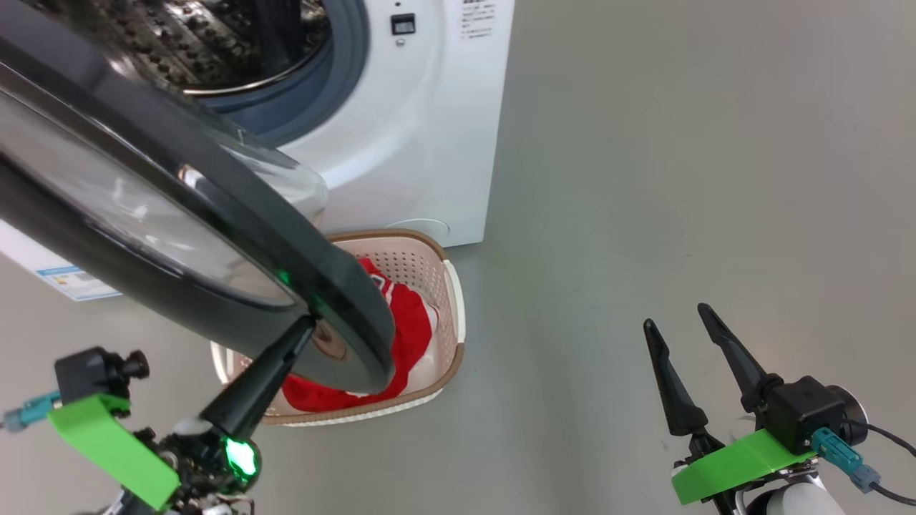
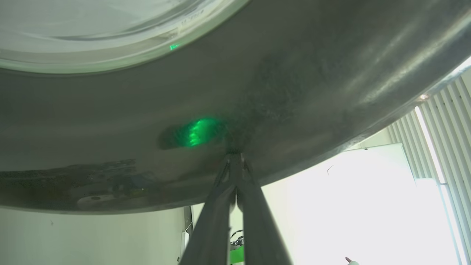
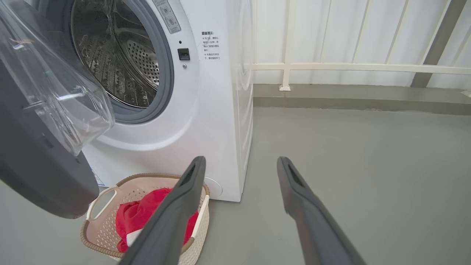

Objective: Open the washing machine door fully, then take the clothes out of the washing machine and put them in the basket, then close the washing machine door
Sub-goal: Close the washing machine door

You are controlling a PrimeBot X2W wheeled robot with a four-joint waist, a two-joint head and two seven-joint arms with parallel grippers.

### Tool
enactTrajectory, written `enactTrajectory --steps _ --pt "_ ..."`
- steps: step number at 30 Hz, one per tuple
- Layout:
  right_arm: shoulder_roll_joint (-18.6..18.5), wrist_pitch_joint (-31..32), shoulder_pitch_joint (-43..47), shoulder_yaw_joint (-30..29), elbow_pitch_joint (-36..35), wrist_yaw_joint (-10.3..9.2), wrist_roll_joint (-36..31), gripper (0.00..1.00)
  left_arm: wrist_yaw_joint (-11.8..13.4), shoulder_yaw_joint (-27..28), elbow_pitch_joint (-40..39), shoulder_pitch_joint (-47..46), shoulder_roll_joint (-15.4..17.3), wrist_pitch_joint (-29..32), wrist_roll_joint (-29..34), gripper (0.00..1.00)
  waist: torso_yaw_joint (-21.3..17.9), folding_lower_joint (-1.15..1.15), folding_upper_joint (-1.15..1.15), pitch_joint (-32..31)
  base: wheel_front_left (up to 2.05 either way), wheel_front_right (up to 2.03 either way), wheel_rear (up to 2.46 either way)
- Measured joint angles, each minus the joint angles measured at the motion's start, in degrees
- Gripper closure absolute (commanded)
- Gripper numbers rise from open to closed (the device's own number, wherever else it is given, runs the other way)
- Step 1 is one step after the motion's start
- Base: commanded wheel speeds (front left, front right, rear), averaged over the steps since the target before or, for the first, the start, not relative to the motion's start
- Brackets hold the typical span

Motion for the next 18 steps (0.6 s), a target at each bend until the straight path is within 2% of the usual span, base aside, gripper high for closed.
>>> enactTrajectory --steps 18 --pt "0.01 -0.14 -2.83 1.05 1.00 0.00 2.11 0.00 0.00 1.20 8.42 -12.48 1.59 0.47 0.00 1.00 -4.85 0.00 0.00 3.21 0.00 0.00 0.00"
